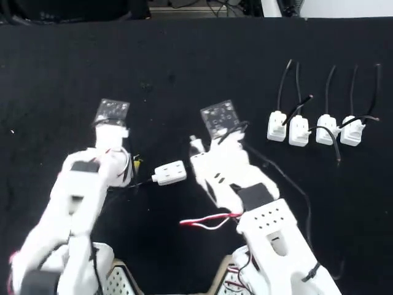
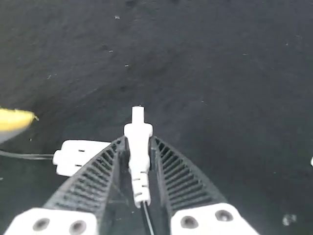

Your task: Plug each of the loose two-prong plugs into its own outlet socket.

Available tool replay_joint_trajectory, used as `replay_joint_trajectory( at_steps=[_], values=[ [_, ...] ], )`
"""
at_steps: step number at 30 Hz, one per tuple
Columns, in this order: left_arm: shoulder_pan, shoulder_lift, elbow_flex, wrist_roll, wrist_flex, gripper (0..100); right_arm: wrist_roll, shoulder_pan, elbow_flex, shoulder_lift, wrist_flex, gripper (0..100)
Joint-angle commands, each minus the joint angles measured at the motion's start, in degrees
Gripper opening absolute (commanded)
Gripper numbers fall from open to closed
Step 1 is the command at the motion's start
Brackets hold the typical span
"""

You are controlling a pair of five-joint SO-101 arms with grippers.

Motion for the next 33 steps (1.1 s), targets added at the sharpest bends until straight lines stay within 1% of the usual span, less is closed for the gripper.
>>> replay_joint_trajectory(
  at_steps=[1, 5, 11, 14, 16, 19, 22, 25, 29, 33],
  values=[
    [2.0, 18.5, -13.0, 2.9, 2.8, 22, -0.8, 3.7, -3.6, 0.5, 0.2, 1.1],
    [6.6, 25.7, -19.8, 5.4, 9.8, 22, -0.6, 3.9, -3.8, 1.3, 1.1, 1.1],
    [14.1, 24.8, -24.3, 8.8, 15.6, 22, -0.5, 4.9, -6.9, 9.2, 0.9, 1.1],
    [17.3, 24.4, -24.9, 9.9, 16.6, 22, -0.7, 6.6, -9.6, 14.7, 0.9, 1.1],
    [17.4, 24.3, -25.1, 9.9, 16.5, 22, -0.7, 6.9, -11.1, 17.9, 1.1, 1.1],
    [15.0, 24.2, -25.2, 9.7, 16.8, 22, -0.7, 6.9, -12.4, 21.0, 1.3, 1.1],
    [10.0, 24.2, -25.0, 9.5, 17.1, 22, -0.4, 6.9, -13.6, 21.6, 2.6, 1.1],
    [4.4, 24.2, -25.0, 7.4, 19.1, 22, -0.1, 6.9, -18.9, 21.8, 10.9, 1.0],
    [-2.3, 23.5, -24.7, 3.3, 23.2, 22, 5.3, 6.4, -27.5, 22.1, 23.7, 1.0],
    [-8.3, 20.9, -20.0, -2.3, 22.2, 22, 9.1, 3.3, -34.0, 22.8, 32.6, 1.0]
  ],
)
